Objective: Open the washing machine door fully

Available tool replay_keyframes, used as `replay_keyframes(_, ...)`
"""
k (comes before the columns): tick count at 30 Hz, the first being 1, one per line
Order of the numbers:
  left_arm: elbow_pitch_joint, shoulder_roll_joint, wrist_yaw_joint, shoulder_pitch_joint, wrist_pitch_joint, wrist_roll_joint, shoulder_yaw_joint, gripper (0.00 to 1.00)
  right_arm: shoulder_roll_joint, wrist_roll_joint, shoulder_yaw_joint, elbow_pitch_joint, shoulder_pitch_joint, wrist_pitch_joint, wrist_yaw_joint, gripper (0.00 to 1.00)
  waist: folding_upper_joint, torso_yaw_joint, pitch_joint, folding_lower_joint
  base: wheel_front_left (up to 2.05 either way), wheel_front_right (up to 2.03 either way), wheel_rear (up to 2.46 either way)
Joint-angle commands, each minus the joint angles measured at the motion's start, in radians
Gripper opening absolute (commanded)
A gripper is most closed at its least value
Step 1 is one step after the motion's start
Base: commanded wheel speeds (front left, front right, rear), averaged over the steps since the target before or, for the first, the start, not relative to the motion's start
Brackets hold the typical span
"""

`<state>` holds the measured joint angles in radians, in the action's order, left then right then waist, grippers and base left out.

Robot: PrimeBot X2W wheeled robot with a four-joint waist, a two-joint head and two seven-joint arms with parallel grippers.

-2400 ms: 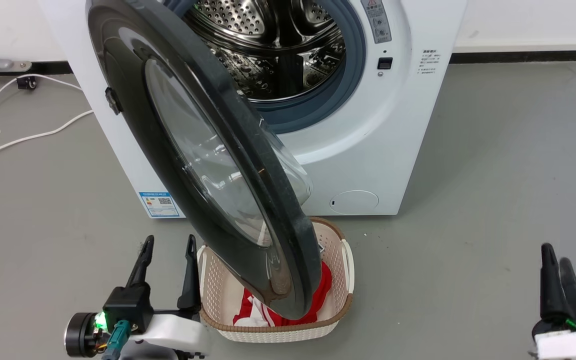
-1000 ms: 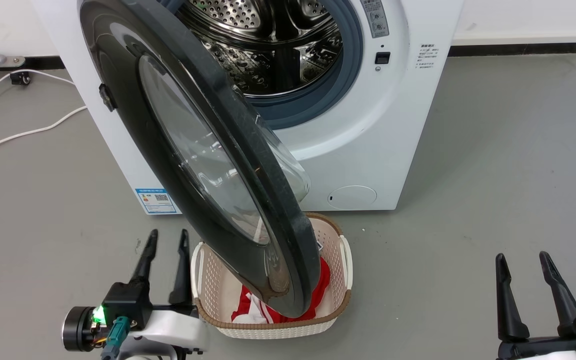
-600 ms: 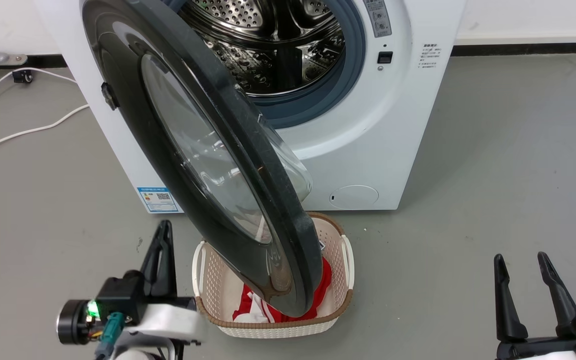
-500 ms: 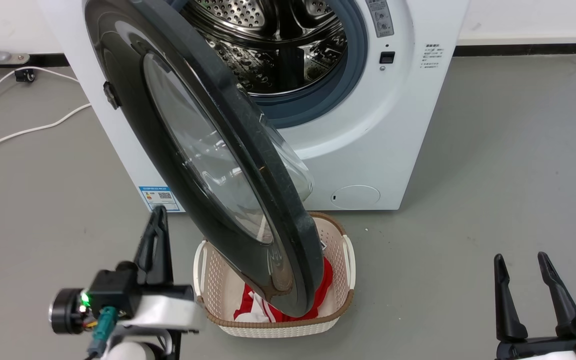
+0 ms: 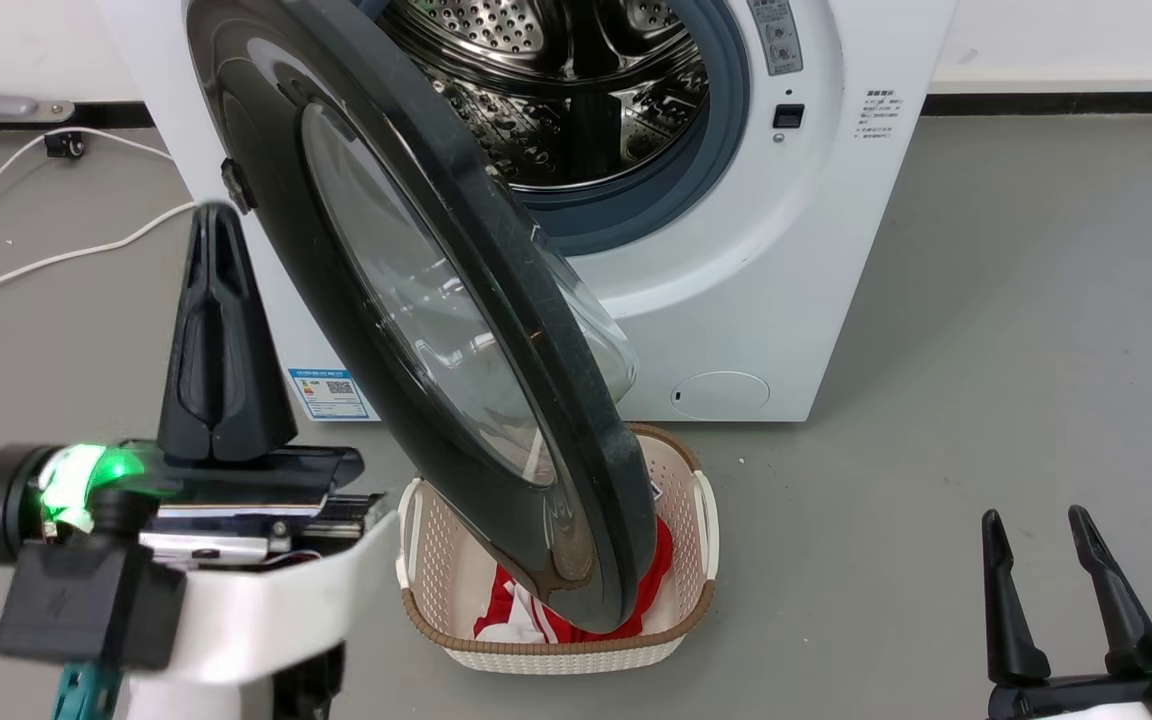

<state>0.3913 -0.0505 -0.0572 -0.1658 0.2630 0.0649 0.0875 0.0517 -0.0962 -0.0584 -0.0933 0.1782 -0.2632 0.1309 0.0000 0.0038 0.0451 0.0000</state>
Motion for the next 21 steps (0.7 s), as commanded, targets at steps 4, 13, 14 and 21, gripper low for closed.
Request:
replay_keyframes(4,0.13,0.001,0.0,-0.054,0.002,0.008,0.099,0.0,-0.003,0.0,0.002,0.004,-0.017,-0.002,0.0,1.0,0.0,-0.005,0.004,0.0,0.0,0.0,0.0)
replay_keyframes(13,0.131,0.0,0.051,-0.079,-0.001,0.036,0.381,0.0,-0.003,-0.011,0.008,0.012,-0.015,-0.002,0.0,1.0,0.0,-0.013,0.006,0.0,0.0,0.0,0.0)
replay_keyframes(14,0.112,0.0,0.06,-0.078,-0.005,0.041,0.417,0.0,-0.003,-0.012,0.008,0.012,-0.016,-0.002,0.0,1.0,0.0,-0.013,0.008,0.0,0.0,0.0,0.0)
replay_keyframes(21,-0.061,-0.001,0.103,-0.035,-0.061,0.055,0.595,0.0,-0.003,-0.017,0.011,0.02,-0.017,-0.002,0.0,1.0,0.0,-0.012,0.01,0.0,0.0,0.0,0.0)
